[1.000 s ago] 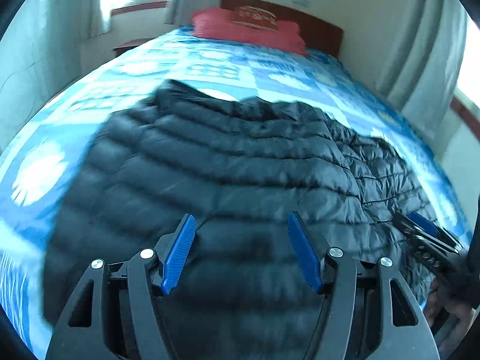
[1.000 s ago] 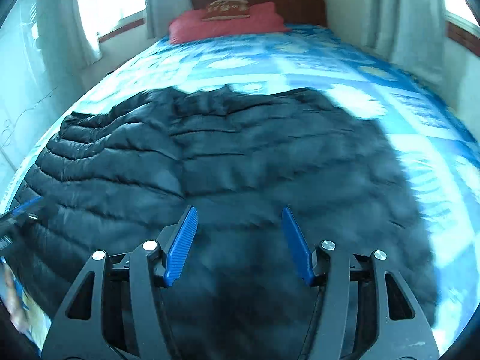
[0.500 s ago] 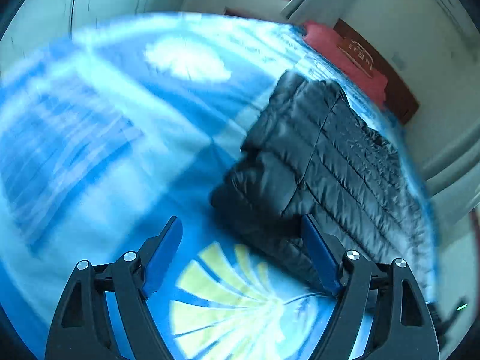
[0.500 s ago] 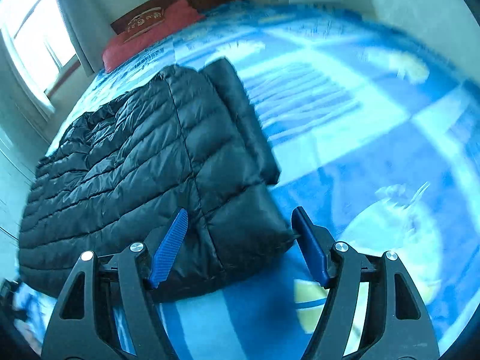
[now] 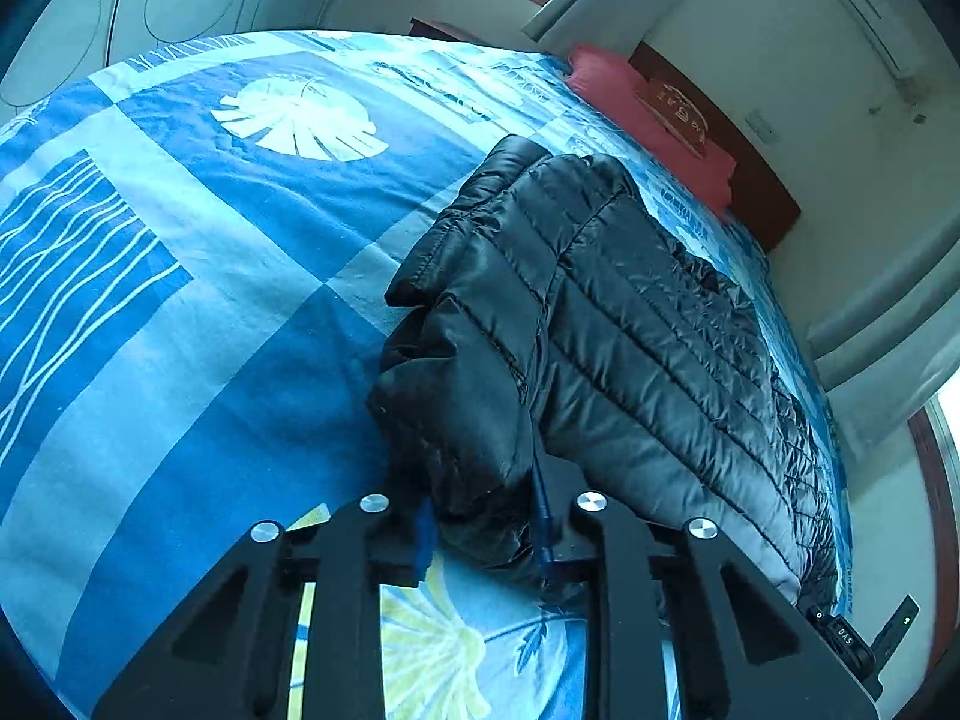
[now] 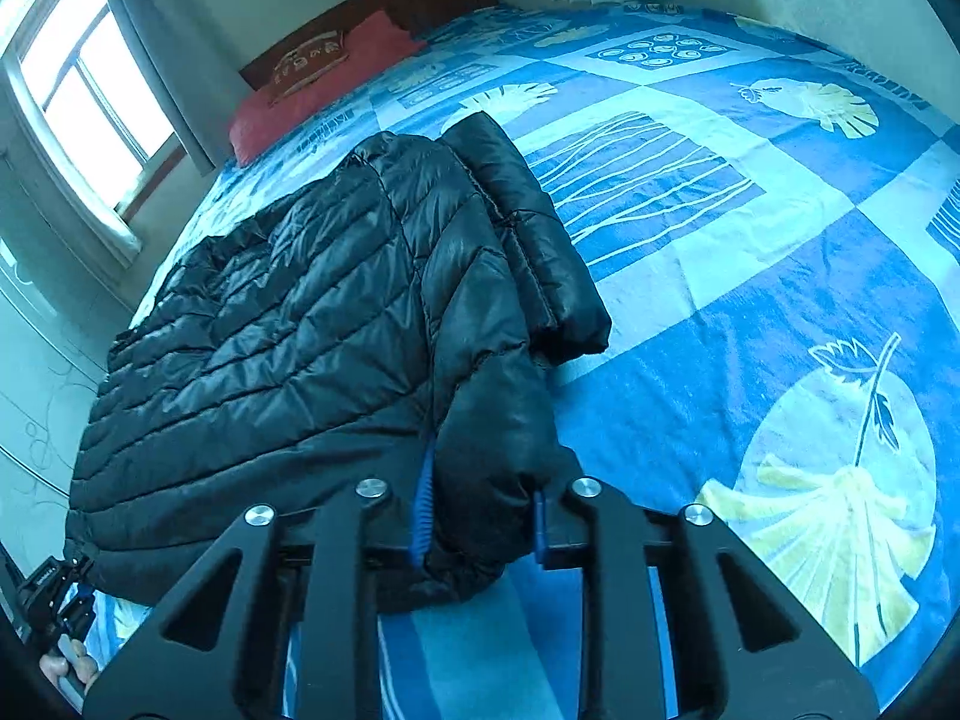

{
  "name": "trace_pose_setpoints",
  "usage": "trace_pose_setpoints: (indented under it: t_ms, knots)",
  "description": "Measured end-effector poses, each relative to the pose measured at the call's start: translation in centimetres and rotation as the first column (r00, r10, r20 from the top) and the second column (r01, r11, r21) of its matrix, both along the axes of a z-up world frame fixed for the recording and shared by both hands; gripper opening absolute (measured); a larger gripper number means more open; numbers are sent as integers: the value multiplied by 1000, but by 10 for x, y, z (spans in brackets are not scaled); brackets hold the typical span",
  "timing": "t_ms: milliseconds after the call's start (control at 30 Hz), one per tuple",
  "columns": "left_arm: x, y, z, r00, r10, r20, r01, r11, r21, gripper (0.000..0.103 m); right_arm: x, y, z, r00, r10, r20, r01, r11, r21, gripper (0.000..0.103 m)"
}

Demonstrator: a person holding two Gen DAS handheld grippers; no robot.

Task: Fold large clothes

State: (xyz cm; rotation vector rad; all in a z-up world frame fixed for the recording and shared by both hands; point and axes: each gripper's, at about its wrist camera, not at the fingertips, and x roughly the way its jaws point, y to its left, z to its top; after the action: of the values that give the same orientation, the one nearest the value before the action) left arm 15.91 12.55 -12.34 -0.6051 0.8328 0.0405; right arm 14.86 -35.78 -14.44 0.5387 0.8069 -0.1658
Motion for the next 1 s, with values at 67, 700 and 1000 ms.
trace_pose_setpoints:
  t_ms: [67,700,1000]
  knots:
    - [-5,1,4,1000,2,3,-2,1000,4,22,-4,-1,2,1000,2,1,-2,1000,6,20]
    - [-81,25,12,1000,-5,-8,5,1000,17,21,-106,15,12,998,39,-39,-39,999,15,19]
    - [-108,32,13,1000,-4,-13,4,1000,19,21,-139,21,15,998,45,-45,-45,999,17,19]
